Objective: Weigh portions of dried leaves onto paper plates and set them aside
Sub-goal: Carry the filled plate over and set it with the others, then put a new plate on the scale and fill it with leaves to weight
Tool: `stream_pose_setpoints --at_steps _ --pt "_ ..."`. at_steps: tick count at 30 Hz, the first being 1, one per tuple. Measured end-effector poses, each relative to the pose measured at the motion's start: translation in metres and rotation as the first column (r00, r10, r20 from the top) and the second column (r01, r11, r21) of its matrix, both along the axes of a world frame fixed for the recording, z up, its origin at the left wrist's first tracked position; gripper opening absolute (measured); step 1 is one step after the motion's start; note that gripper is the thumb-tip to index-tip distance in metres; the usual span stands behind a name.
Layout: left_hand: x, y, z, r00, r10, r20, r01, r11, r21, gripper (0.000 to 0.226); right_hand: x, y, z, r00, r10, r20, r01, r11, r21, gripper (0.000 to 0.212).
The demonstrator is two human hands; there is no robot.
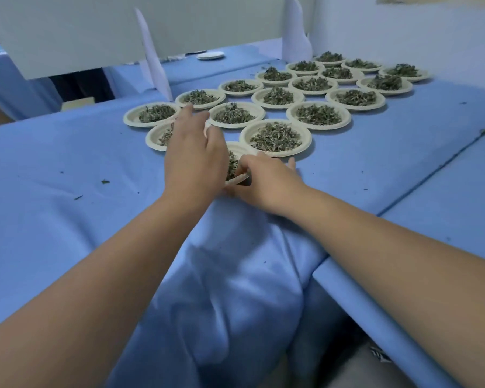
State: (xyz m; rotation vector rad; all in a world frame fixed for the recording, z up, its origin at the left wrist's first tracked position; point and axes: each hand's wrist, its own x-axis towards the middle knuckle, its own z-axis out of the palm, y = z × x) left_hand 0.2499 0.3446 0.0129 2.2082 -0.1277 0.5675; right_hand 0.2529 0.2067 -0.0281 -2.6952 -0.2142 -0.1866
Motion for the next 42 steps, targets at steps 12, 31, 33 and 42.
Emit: stream_pose_setpoints --at_steps 12,31,33,42 --pt "-0.016 -0.086 0.000 0.968 -0.250 0.037 0.248 0.967 0.061 0.039 -0.029 -0.028 0.017 1.000 0.007 -0.012 -0.011 0.930 -0.366 0.061" --pt "-0.173 -0.375 0.013 0.522 -0.837 0.165 0.852 0.521 -0.054 0.038 -0.254 -0.305 0.042 0.698 -0.589 0.408 0.634 0.773 0.030 0.015" --pt "-0.182 -0.400 0.014 0.469 -0.869 0.155 0.882 0.471 -0.023 0.034 -0.282 -0.325 0.041 0.603 -0.663 0.443 0.621 0.739 0.261 0.012" --pt "-0.195 -0.506 0.032 0.314 -0.933 0.176 0.793 0.359 0.492 0.057 -0.400 -0.428 0.035 0.283 -0.872 0.400 0.892 0.393 0.224 0.017"
